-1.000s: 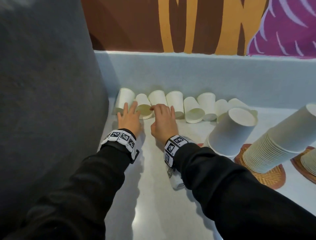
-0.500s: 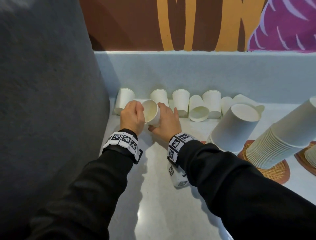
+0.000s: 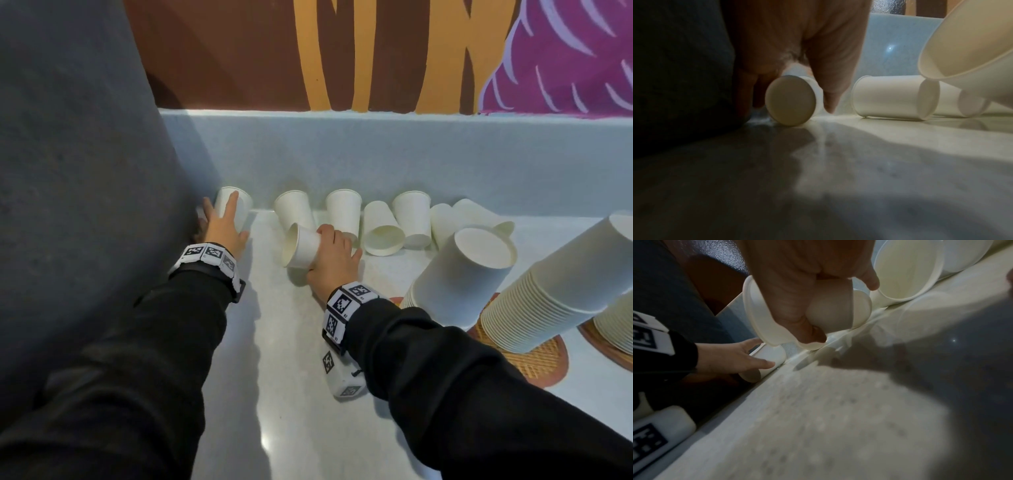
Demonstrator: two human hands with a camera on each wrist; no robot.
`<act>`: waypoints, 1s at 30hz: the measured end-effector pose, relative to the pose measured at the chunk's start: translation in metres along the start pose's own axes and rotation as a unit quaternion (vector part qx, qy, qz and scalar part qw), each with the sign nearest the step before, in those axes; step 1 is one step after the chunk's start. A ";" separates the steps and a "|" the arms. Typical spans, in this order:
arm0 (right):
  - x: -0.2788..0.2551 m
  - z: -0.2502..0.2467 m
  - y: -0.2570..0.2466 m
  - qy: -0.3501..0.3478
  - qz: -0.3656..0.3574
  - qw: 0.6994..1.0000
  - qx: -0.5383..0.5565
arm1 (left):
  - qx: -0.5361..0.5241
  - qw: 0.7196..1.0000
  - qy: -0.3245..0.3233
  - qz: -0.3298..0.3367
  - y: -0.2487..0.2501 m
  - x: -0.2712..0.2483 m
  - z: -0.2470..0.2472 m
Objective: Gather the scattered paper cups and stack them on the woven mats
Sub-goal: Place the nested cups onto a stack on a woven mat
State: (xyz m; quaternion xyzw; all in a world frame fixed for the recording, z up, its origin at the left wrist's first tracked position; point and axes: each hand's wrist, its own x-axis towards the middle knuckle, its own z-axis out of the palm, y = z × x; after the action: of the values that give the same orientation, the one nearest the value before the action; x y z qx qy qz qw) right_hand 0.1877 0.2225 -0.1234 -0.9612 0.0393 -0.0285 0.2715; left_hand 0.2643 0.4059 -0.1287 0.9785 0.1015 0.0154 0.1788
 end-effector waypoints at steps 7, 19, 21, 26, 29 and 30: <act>0.002 0.001 -0.003 -0.006 0.022 1.000 -0.005 | -0.048 0.998 0.004 -0.027 0.005 0.002 -0.004; -0.011 -0.018 -0.008 0.007 0.061 0.998 0.000 | -0.198 0.973 0.104 0.050 0.013 -0.055 -0.026; -0.015 -0.023 -0.007 0.005 0.070 0.998 0.005 | -0.205 0.966 0.136 0.075 0.016 -0.069 -0.029; -0.025 -0.031 -0.008 -0.008 0.083 0.996 0.023 | -0.336 0.919 0.193 0.078 0.032 -0.086 -0.049; -0.031 -0.033 -0.007 -0.003 0.079 0.996 0.031 | -0.443 0.873 0.193 0.067 0.042 -0.093 -0.067; -0.032 -0.033 -0.006 -0.002 0.078 0.996 0.034 | -0.482 0.854 0.189 0.057 0.045 -0.095 -0.071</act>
State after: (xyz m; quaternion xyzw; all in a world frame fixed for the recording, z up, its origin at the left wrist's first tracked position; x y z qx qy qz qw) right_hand 0.1533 0.2136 -0.0930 -0.9456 0.1125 -0.0070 0.3052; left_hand 0.1755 0.3697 -0.0456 0.7520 0.0571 0.2576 0.6040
